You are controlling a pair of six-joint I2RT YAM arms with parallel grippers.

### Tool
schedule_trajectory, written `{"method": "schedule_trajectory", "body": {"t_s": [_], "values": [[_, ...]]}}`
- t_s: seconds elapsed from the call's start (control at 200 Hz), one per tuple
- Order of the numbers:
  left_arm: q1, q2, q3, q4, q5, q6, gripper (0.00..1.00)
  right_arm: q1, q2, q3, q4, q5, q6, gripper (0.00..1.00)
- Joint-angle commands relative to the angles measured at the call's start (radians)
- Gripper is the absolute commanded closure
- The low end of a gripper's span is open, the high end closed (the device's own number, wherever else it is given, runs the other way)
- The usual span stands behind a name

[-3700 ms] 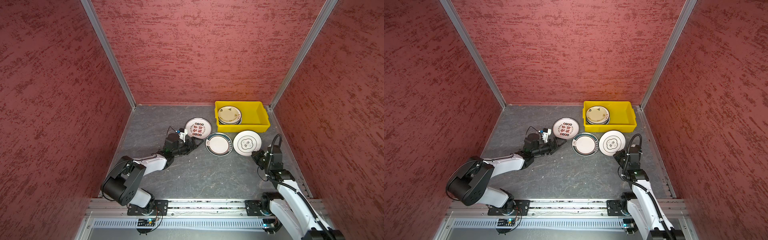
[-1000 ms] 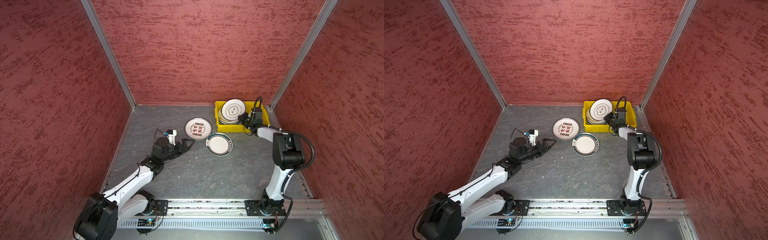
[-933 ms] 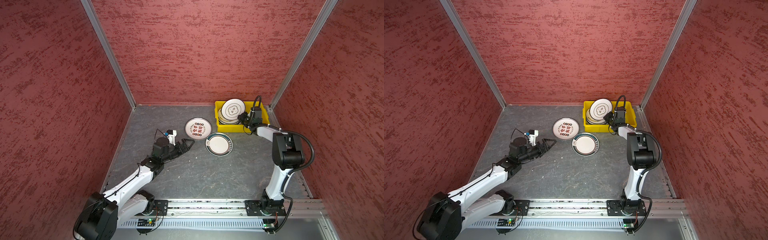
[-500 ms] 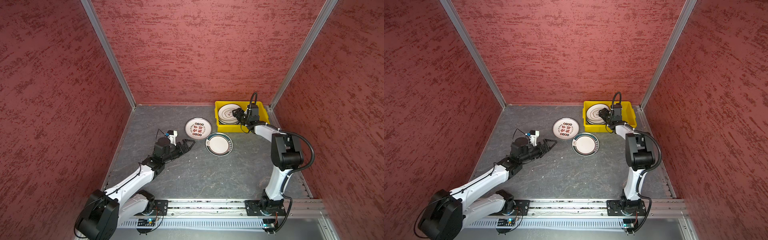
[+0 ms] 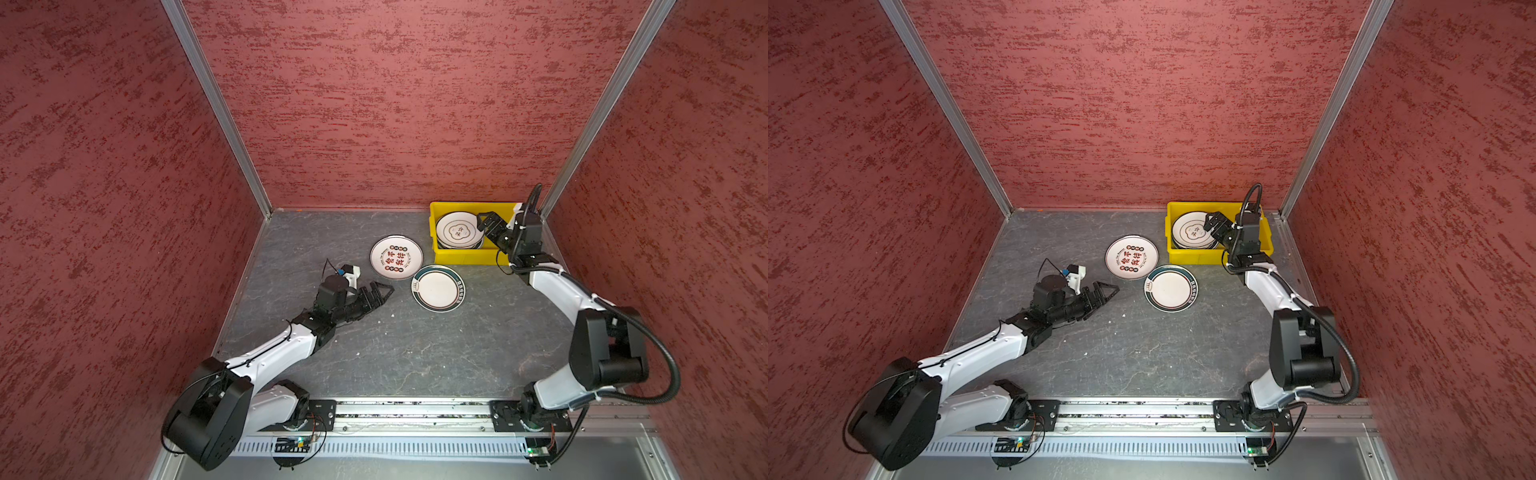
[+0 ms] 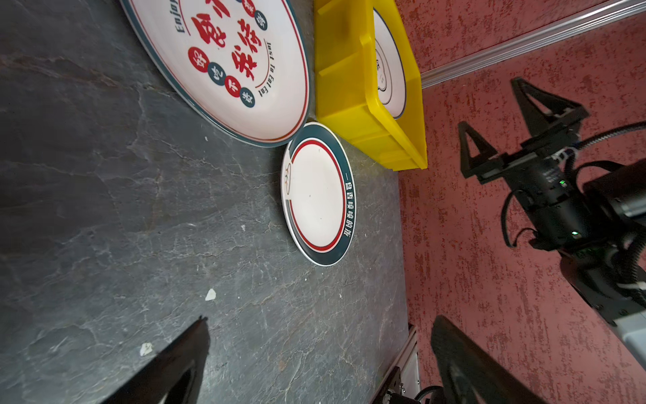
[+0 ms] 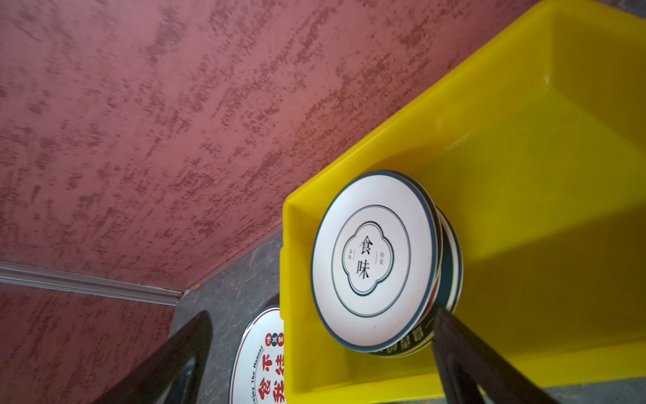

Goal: Place the plates into the plastic bin on the countertop
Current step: 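Lower the plate onto the stack, open and withdraw the right gripper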

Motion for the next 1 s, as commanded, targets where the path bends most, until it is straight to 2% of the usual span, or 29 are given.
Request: {"method": "schedule_trajectory", "body": {"t_s": [0.0, 0.105, 0.391, 0.676, 0.792, 0.917, 0.992], "values": [[-0.009, 0.044, 0.043, 0.05, -0.007, 0.012, 0.01, 0.002, -0.091, -0.076, 0.036, -0.023, 0.013, 0.01], [-0.016, 0.107, 0.053, 0.096, 0.008, 0.007, 0.01, -0.006, -0.173, -0.186, 0.111, -0.072, 0.06, 0.01], [-0.03, 0.321, 0.097, 0.265, 0.08, -0.018, 0.0, -0.019, -0.322, -0.344, 0.116, -0.227, 0.082, 0.01], [-0.034, 0.583, 0.146, 0.504, 0.188, -0.109, 0.25, -0.022, -0.533, -0.53, 0.143, -0.356, 0.201, 0.01], [-0.046, 0.665, 0.182, 0.537, 0.199, -0.132, 0.27, -0.022, -0.584, -0.572, 0.143, -0.399, 0.222, 0.01], [-0.071, 0.721, 0.231, 0.533, 0.188, -0.132, 0.28, -0.023, -0.619, -0.577, 0.075, -0.396, 0.198, 0.01], [-0.083, 0.738, 0.252, 0.516, 0.168, -0.124, 0.33, -0.022, -0.64, -0.58, 0.047, -0.388, 0.189, 0.01]]}}
